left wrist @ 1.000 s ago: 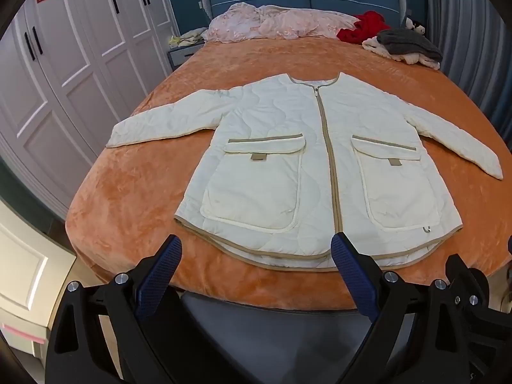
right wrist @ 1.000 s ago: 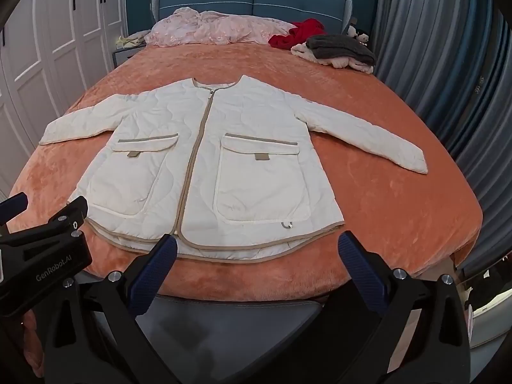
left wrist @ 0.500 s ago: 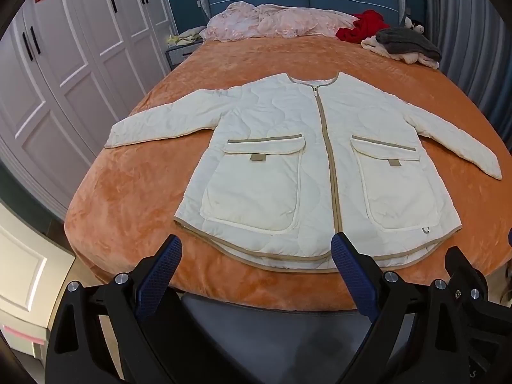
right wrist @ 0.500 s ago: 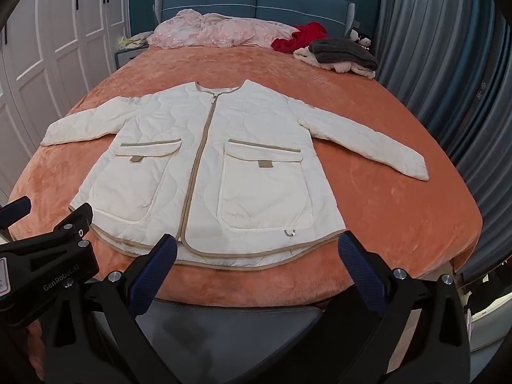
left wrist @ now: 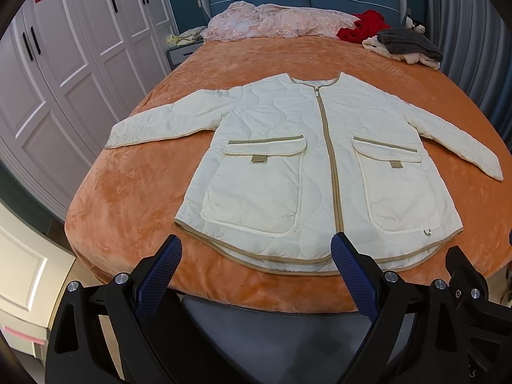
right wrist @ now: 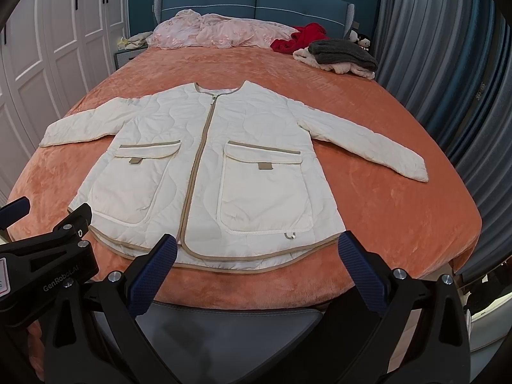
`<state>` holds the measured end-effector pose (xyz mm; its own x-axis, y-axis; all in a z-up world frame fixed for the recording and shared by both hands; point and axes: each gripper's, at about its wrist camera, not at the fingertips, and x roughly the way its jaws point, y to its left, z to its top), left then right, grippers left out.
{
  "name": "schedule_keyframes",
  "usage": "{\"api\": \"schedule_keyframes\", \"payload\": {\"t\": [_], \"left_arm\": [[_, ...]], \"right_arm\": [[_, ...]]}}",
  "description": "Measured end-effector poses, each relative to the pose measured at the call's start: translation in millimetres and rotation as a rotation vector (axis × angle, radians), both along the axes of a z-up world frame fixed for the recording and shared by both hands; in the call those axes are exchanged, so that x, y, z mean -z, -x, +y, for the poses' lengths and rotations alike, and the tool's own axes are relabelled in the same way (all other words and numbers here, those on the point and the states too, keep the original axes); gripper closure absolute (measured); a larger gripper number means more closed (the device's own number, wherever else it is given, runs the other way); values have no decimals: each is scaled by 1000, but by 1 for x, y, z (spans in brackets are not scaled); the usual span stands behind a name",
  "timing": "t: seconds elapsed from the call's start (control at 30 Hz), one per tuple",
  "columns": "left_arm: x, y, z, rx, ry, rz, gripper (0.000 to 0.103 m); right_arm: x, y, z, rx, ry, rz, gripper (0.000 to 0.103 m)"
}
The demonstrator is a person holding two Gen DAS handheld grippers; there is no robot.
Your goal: Fold large clothes
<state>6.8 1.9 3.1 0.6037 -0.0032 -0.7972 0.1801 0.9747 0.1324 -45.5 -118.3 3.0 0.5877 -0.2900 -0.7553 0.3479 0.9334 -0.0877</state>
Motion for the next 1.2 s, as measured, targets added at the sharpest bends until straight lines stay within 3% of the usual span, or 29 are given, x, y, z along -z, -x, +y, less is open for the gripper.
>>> {"api": "schedule_keyframes", "payload": {"t": [1.2], "left_arm": [[3,-5,3,-8,3,2,11]], "right_arm": [[0,-2,1,2,4,3,5]]}}
